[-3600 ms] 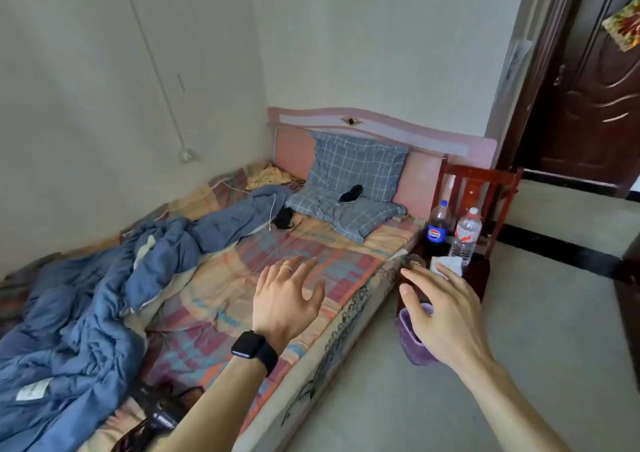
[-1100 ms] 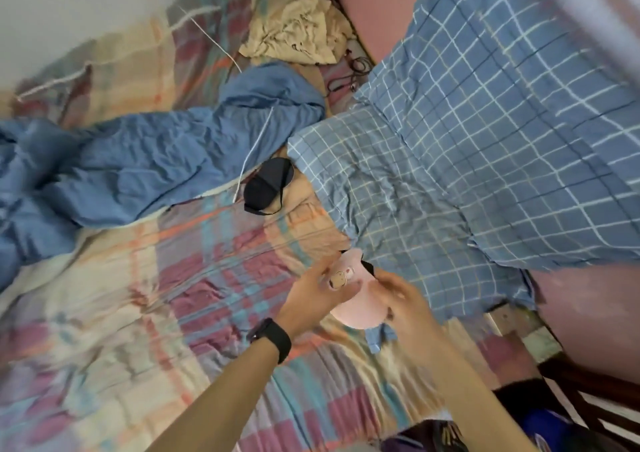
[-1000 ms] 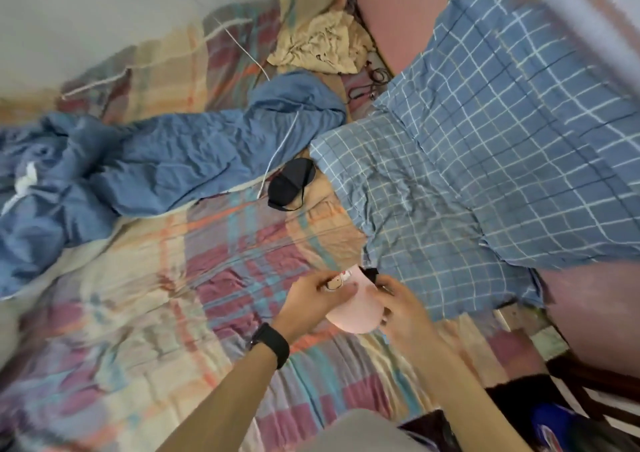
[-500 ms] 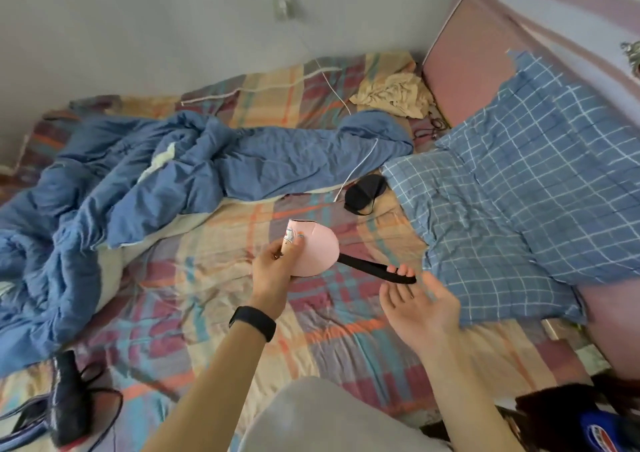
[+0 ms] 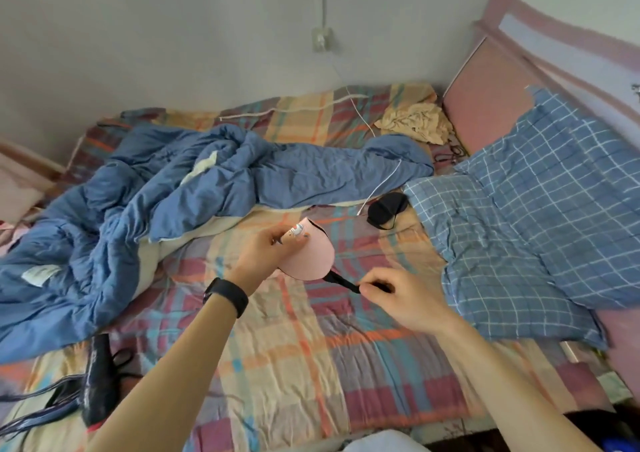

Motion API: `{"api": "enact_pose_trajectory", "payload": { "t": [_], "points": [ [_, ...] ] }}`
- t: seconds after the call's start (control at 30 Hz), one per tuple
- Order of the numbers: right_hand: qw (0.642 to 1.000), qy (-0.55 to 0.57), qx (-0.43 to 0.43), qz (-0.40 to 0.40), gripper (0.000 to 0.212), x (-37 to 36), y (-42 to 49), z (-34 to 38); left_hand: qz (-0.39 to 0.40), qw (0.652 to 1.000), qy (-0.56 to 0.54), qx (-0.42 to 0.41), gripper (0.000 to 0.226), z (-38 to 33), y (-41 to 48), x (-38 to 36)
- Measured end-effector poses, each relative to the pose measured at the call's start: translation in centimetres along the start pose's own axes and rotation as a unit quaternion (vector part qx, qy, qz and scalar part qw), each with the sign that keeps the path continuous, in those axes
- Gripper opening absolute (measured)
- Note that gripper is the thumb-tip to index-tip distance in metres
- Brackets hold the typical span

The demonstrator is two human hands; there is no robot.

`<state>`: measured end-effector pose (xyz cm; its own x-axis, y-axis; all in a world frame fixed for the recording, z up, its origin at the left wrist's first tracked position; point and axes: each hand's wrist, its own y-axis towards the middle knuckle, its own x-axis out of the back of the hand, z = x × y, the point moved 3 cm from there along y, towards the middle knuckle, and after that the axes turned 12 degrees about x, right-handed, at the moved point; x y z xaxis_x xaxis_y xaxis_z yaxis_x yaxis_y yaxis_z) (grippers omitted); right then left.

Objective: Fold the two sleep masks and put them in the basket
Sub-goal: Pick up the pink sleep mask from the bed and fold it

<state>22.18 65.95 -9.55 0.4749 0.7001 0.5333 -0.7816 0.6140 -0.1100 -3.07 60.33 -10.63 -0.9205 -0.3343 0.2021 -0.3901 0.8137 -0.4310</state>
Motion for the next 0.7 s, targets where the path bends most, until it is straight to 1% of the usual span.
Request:
{"api": "enact_pose_trajectory", "payload": {
  "t": [0.07, 0.1, 0.17, 0.2, 0.27, 0.37, 0.43, 0.47, 0.5, 0.53, 0.57, 0.63, 0.7],
  "points": [
    [0.994, -0.071, 0.078, 0.004, 0.011, 0.4, 0.0, 1.6, 0.001, 0.996, 0.079, -0.045, 0.014, -1.8, -0.6, -1.3],
    [0.988, -0.104, 0.111, 0.015, 0.009, 0.5, 0.1, 2.2, 0.018, 0.991, 0.119, -0.060, 0.015, -2.6, -1.1, -2.3],
    [0.974, -0.160, 0.157, 0.015, 0.012, 1.3, 0.3, 3.2, 0.076, 0.974, 0.205, -0.066, 0.007, -4.0, -1.9, -4.2],
    [0.969, -0.176, 0.174, -0.010, 0.013, 2.1, 0.4, 3.6, 0.105, 0.963, 0.239, -0.066, 0.008, -4.7, -2.4, -5.1],
    [0.962, -0.163, 0.202, -0.080, 0.013, 4.0, 0.5, 4.1, 0.154, 0.946, 0.278, -0.066, 0.018, -5.8, -2.9, -6.5],
    [0.963, -0.106, 0.202, -0.143, 0.015, 5.7, 0.2, 4.0, 0.199, 0.937, 0.276, -0.078, 0.014, -6.8, -3.7, -8.3],
    [0.976, -0.034, 0.163, -0.138, 0.015, 6.5, 0.2, 3.5, 0.215, 0.936, 0.259, -0.105, 0.019, -7.4, -4.3, -9.1],
    [0.984, 0.026, 0.132, -0.119, 0.017, 6.7, 0.2, 3.4, 0.222, 0.940, 0.235, -0.113, 0.016, -7.6, -4.4, -9.3],
    [0.985, 0.107, 0.097, -0.097, 0.022, 6.9, 0.2, 3.3, 0.229, 0.945, 0.203, -0.115, 0.009, -7.9, -4.6, -9.4],
    [0.974, 0.202, 0.058, -0.080, 0.031, 6.9, 0.1, 3.2, 0.238, 0.950, 0.167, -0.111, 0.004, -8.1, -4.7, -9.6],
    [0.949, 0.307, 0.018, -0.063, 0.038, 6.8, 0.0, 2.9, 0.243, 0.957, 0.125, -0.101, 0.005, -8.3, -4.9, -9.8],
    [0.874, 0.483, -0.031, -0.040, 0.042, 6.3, -0.1, 2.4, 0.241, 0.966, 0.039, -0.080, 0.009, -8.4, -5.0, -10.2],
    [0.820, 0.567, -0.065, -0.044, 0.028, 6.1, -0.2, 1.9, 0.241, 0.968, -0.046, -0.056, 0.025, -8.1, -4.9, -10.9]
  ]
}}
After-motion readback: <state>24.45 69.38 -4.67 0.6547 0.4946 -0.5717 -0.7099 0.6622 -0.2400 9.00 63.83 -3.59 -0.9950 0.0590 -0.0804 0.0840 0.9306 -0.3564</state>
